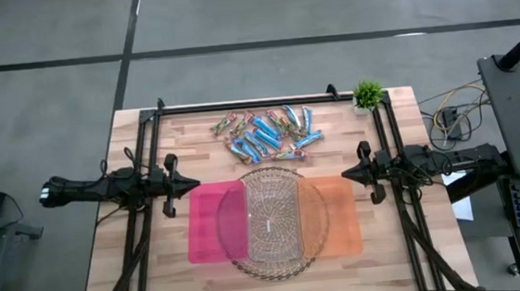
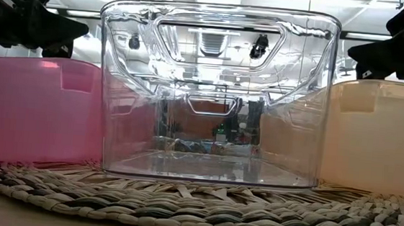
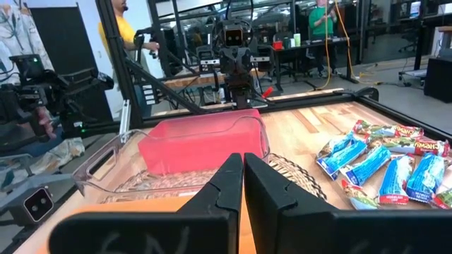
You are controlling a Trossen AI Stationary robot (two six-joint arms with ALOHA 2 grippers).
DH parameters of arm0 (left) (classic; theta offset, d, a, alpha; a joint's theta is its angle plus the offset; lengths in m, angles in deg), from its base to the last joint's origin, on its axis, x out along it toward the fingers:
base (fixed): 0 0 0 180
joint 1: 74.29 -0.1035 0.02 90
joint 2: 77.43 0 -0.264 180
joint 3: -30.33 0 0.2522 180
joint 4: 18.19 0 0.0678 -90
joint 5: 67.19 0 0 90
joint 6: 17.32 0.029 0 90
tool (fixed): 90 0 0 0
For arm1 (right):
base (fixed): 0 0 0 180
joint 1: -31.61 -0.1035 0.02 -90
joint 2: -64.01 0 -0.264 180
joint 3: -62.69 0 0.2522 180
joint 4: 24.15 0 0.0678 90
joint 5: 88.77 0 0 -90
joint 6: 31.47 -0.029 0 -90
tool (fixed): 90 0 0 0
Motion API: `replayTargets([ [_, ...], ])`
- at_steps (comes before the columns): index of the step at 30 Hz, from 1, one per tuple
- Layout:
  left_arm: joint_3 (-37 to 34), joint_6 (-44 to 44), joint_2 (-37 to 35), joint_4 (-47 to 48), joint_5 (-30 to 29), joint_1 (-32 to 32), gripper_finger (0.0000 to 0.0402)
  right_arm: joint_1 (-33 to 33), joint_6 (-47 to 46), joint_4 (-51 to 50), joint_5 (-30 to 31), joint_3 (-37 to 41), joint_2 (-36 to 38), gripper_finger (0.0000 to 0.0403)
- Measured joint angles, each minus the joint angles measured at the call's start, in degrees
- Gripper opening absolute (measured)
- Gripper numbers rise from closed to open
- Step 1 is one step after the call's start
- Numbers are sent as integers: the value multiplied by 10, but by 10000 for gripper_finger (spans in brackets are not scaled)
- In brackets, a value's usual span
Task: Pick and place Granola Bars by type
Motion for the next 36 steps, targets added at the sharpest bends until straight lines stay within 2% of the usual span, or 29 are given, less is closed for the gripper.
replayTargets([
  [6,0,-11,0,0,0,0,0,0,4,11,1,0,0,9],
  [13,0,-92,0,-51,0,0,0,0,2,90,1,0,0,9],
  [20,0,-173,0,-189,0,0,0,0,1,211,13,0,0,9],
  [26,0,-180,0,-327,-4,0,0,0,-42,317,69,0,0,9],
  [30,30,-165,3,-327,-20,0,0,0,-99,356,106,-6,0,9],
  [36,121,-118,53,-271,-33,0,0,0,-121,348,110,-64,-17,8],
])
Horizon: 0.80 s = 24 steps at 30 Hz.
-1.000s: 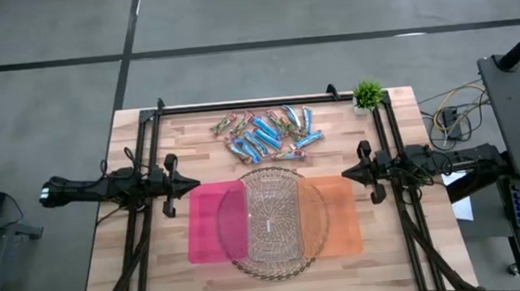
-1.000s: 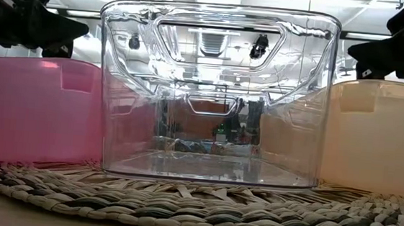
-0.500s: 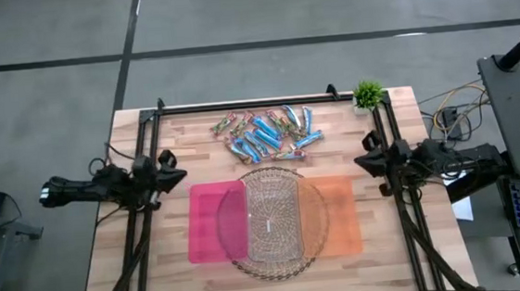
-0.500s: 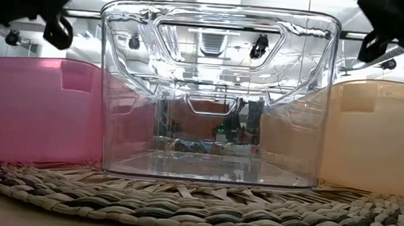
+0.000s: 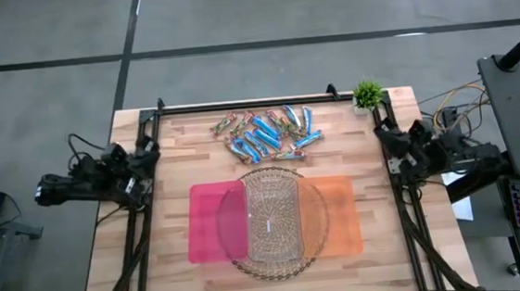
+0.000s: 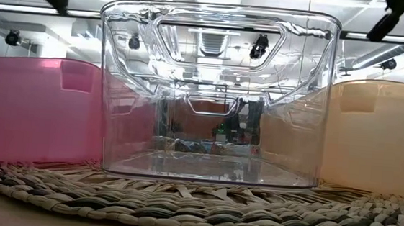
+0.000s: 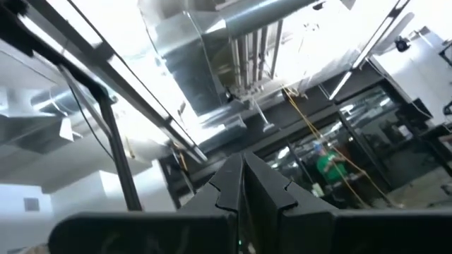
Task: Pick and place Granola Bars by type
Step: Put the red granola bar into the pink bin
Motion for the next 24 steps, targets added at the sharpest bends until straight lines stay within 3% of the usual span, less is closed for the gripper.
replayTargets([
  [7,151,45,109,125,-2,0,0,0,48,-101,0,-131,-72,9],
  [15,323,98,247,233,-2,0,0,0,73,-318,42,-322,-211,9],
  [24,421,148,344,292,-32,0,0,0,155,-504,61,-494,-346,8],
])
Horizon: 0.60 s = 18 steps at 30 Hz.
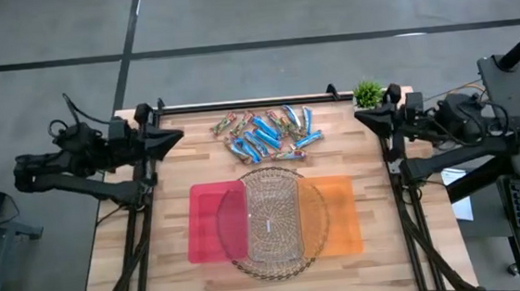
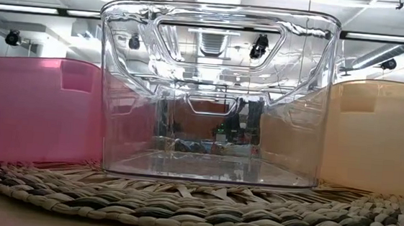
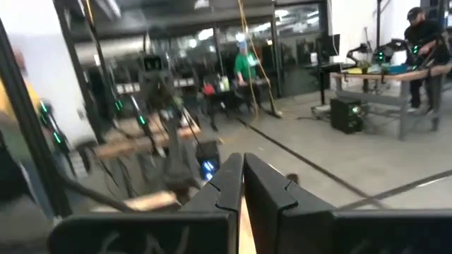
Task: Pick and place Granola Bars by type
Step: Put the red granola bar into the pink bin
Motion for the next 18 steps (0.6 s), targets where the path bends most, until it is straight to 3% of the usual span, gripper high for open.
replayTargets([
  [4,6,-2,22,7,-27,0,0,0,70,-38,0,-48,-40,9],
  [10,3,-28,42,17,-59,0,0,0,88,-63,0,-89,-90,9],
  [18,14,-23,39,39,-58,-1,0,0,42,-81,1,-117,-137,8],
])
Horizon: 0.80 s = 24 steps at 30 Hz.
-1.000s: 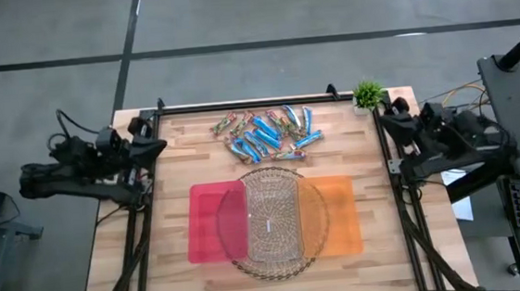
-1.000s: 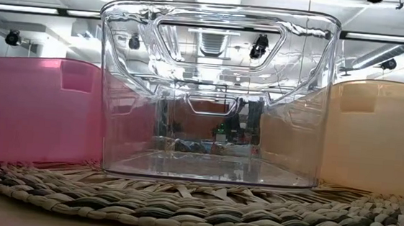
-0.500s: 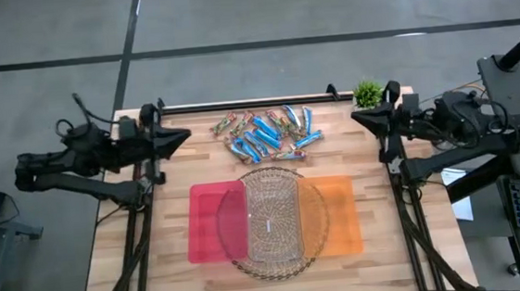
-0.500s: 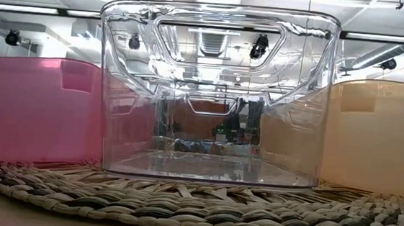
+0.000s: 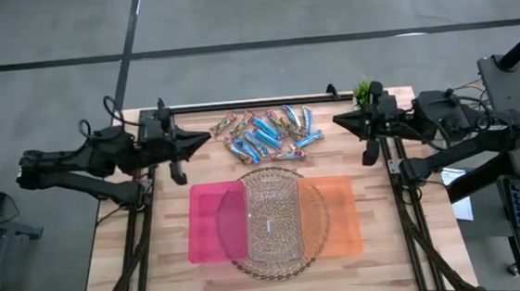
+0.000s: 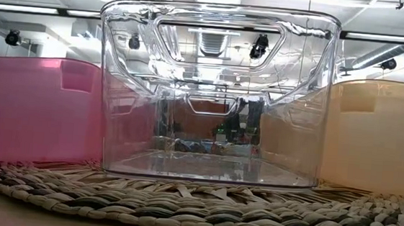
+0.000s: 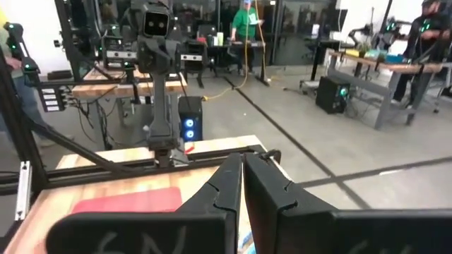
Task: Pick and place Granola Bars by type
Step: Put the red granola bar into the pink bin
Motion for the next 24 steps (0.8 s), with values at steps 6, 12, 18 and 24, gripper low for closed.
replayTargets([
  [6,19,6,-11,59,1,-3,0,1,-34,-2,28,-17,-37,9],
  [12,72,-3,-9,157,2,-22,0,33,-73,-34,28,-62,-72,9],
  [18,100,-5,-5,209,4,-54,0,84,-93,-124,2,-113,-109,8],
  [24,101,-27,-2,262,10,-79,0,155,-93,-147,-120,-126,-143,9],
])
